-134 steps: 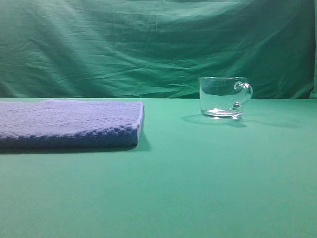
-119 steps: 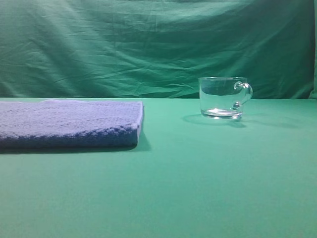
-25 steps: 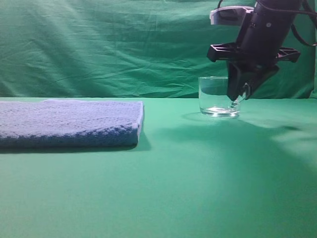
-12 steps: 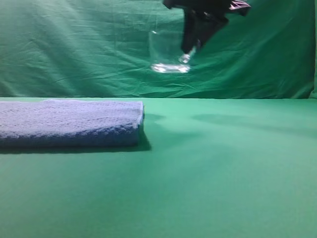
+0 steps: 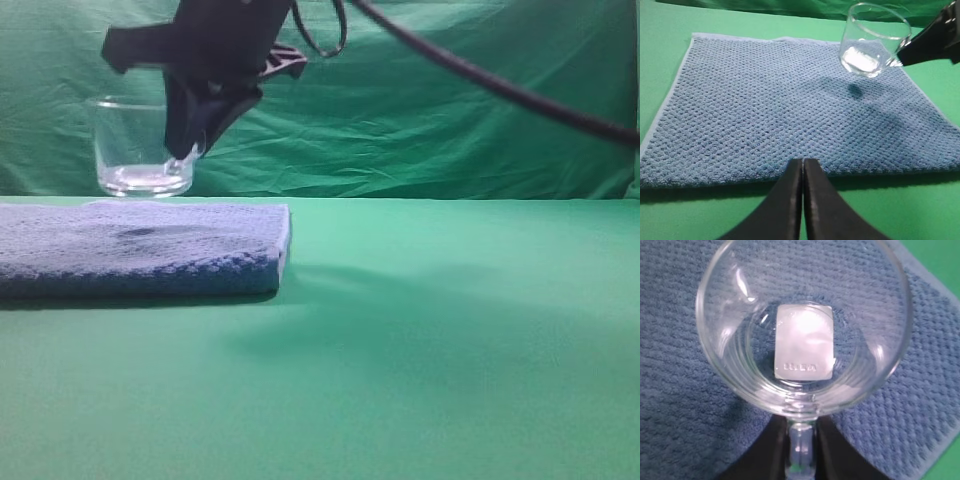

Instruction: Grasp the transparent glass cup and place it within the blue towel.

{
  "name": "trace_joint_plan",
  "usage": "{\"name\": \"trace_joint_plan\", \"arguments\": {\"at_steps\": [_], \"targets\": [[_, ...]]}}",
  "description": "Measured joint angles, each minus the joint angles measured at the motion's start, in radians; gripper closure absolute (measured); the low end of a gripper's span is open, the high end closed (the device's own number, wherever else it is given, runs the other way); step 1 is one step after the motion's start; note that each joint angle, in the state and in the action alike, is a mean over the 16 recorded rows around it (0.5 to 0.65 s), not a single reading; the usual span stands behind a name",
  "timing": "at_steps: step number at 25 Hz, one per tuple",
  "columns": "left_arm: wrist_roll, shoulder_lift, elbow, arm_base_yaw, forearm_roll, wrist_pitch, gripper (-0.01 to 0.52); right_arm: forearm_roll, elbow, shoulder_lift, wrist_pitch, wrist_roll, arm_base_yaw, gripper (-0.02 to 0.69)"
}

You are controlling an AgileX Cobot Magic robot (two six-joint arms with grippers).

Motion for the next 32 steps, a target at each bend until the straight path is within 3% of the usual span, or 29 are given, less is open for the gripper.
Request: {"name": "trace_joint_plan", "arguments": {"at_steps": [5,9,13,21,32], "targets": [[0.000,0.000,0.000,0.000,0.000,0.000,0.514,0.003,-0.007,-0.053,0.054,0.004,0.000,0.332],[0.000,0.000,0.000,0.000,0.000,0.000,0.514,0.005,-0.010,-0.155,0.136,0.021,0.000,0.326],[0.000,0.000,0.000,0.000,0.000,0.000,0.514,0.005,-0.011,-0.291,0.241,0.052,0.000,0.396],[0.000,0.000,0.000,0.000,0.000,0.000,0.514,0.010,0.058,-0.611,0.402,0.134,0.000,0.634],[0.000,0.000,0.000,0.000,0.000,0.000,0.514,0.047,0.480,-1.103,0.322,0.182,0.000,0.665]]}}
